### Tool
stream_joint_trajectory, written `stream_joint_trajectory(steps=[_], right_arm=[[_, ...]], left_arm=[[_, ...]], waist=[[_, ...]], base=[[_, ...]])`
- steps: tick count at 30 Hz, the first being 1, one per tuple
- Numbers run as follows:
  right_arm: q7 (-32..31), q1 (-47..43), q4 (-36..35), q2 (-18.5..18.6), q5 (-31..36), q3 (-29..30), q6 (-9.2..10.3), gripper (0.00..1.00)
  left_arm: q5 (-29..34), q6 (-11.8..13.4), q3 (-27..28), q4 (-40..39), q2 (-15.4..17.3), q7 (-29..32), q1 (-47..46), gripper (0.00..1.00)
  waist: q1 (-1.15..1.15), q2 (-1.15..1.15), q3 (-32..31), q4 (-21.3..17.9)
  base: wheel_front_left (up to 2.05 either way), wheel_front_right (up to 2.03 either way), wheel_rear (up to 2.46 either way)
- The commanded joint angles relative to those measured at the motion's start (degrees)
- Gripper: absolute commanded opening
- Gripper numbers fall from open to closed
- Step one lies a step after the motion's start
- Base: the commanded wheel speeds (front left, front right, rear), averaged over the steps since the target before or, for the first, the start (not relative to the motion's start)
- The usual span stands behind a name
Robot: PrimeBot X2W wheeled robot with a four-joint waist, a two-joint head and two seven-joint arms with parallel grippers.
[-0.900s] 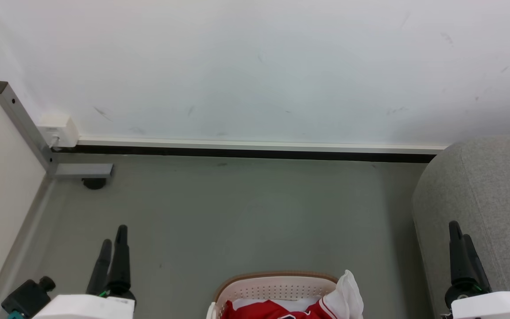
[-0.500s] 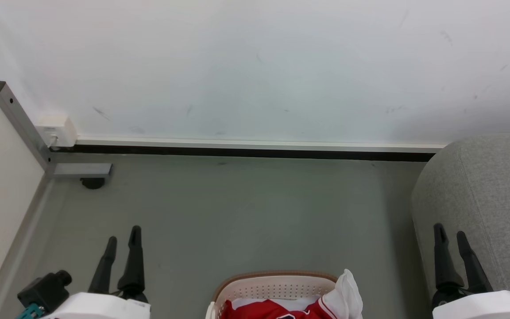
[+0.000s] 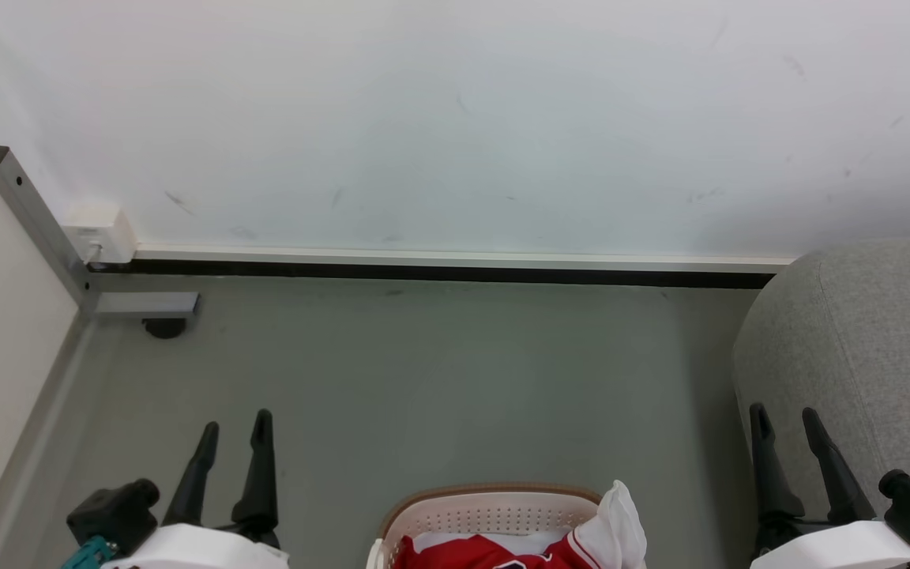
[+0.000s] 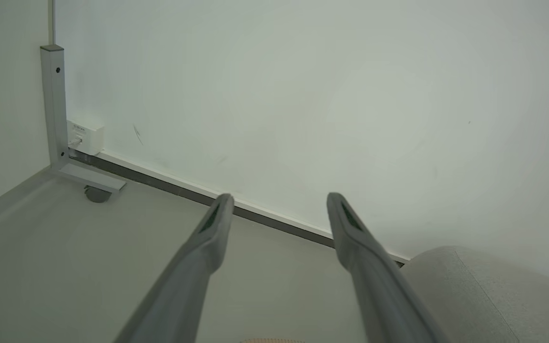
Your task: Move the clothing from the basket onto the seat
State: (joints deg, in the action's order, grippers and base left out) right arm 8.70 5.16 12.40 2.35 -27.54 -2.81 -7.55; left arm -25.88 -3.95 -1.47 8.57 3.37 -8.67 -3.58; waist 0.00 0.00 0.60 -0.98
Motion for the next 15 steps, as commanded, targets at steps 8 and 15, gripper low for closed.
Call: stream_joint_trajectory(steps=[8, 15], right_arm=[[1.6, 1.2, 0.6, 0.6, 5.4, -0.2, 0.08, 1.00], [2.5, 1.5, 1.4, 0.7, 8.9, -0.5, 0.08, 1.00]], left_arm=[[5.5, 1.1, -1.2, -0.6, 1.1, -1.7, -0.4, 1.00], [8.9, 1.5, -2.0, -1.4, 1.4, -2.5, -0.5, 1.00]], waist=[[0.00, 0.00, -0.1, -0.1], [0.00, 0.00, -0.1, -0.3]], base=[[0.00, 0.00, 0.00], [0.00, 0.00, 0.00]])
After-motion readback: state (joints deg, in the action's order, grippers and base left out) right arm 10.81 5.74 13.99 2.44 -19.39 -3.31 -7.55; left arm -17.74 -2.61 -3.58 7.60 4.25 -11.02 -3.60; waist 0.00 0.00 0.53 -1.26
